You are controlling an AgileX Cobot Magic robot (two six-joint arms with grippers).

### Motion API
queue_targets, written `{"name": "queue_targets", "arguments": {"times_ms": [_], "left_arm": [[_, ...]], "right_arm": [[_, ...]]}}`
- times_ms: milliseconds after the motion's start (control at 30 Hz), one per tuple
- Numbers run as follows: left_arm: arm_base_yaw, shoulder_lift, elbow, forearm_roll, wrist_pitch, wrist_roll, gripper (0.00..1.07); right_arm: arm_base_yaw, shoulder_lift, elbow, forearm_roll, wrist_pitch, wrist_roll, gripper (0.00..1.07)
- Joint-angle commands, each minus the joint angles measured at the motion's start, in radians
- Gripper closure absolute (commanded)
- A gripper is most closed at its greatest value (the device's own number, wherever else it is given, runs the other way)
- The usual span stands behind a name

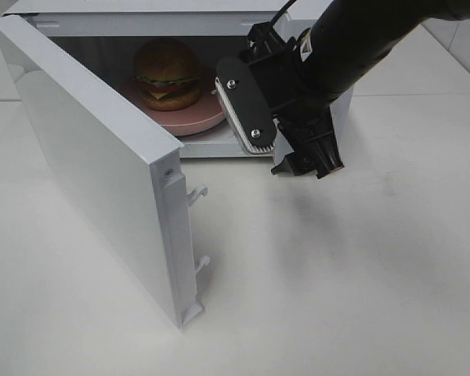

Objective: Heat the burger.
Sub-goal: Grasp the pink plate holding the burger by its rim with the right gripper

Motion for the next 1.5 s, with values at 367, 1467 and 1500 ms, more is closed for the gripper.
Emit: {"name": "queue_targets", "arguments": {"times_ms": [367,1467,1500], "left_arm": [[0.004,-0.016,0.002,-0.009,-0.013,-0.001,0.05],[0.004,-0.016,0.002,-0.009,-0.013,-0.001,0.05],[0.004,-0.016,0.002,-0.009,-0.013,-0.001,0.05]], "right_arm": [[0.047,0.121,-0.112,-0.008,-0.061,0.008,0.17],[0.064,0.461,-0.441,-0.005,-0.103,0.110,0.23],[0.064,0.476,-0.459,-0.005,-0.103,0.120,0.23]]}}
